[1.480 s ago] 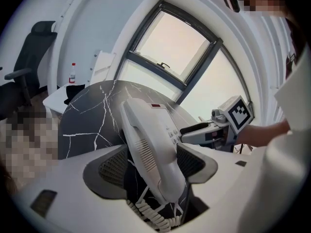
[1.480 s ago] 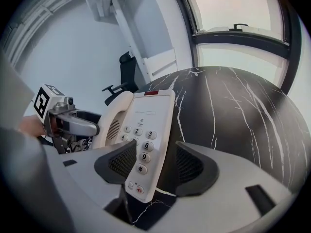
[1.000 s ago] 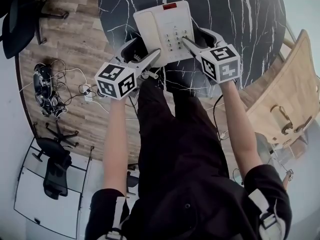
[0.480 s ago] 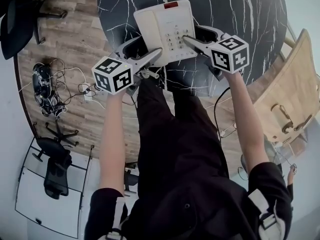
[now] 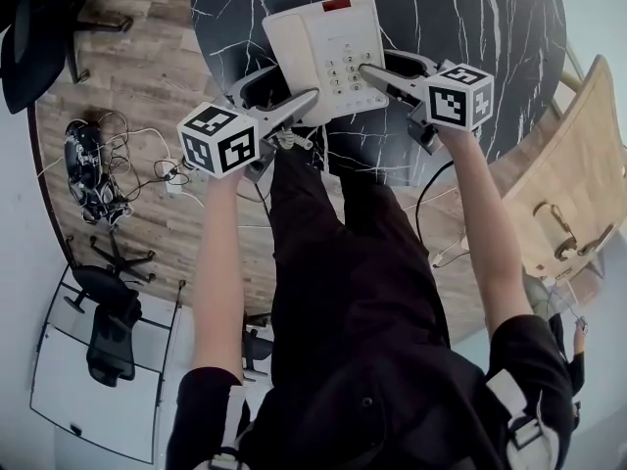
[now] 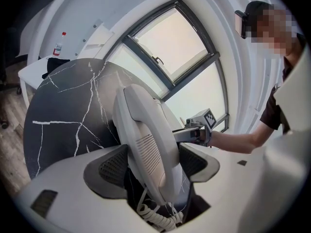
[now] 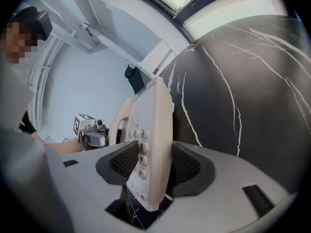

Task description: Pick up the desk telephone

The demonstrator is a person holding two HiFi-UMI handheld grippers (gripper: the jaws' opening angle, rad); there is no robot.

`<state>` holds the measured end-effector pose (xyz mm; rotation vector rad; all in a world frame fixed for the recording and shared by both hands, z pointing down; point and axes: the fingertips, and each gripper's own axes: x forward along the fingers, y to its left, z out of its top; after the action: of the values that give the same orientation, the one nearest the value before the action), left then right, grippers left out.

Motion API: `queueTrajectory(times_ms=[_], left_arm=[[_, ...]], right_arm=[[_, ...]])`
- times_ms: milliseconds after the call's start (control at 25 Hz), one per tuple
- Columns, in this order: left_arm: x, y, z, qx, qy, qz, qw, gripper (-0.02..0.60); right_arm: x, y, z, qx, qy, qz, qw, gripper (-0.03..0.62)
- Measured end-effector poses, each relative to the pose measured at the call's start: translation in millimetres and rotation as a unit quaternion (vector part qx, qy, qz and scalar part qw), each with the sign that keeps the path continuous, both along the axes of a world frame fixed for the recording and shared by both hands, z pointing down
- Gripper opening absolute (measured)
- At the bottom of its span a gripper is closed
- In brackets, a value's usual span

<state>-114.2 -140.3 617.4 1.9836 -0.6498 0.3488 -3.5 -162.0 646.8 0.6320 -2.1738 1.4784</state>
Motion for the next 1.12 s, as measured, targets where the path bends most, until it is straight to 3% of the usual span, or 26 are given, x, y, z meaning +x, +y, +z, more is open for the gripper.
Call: queueTrajectory(times_ms=[360, 840, 1120], left_arm=[[-0.7, 0.2, 1.0, -0.008, 0.004, -0.004, 1.0, 0.347], [-7.1, 10.7, -14.4, -0.051, -0.006, -0.047, 0.9976, 0.307], [-7.8, 21.9, -45.8, -0.04, -0.019, -0.051, 0.9977, 0.304]], right_arm=[[0.9, -0.3, 0.8, -0.002, -0.009, 0.016, 1.0, 0.229], [-2.4, 12.0, -8.4, -0.027, -0.023, 0.044, 0.998, 0.213], [-4.2, 24.9, -36.2, -0.021, -0.036, 0.044, 0.998, 0.212]])
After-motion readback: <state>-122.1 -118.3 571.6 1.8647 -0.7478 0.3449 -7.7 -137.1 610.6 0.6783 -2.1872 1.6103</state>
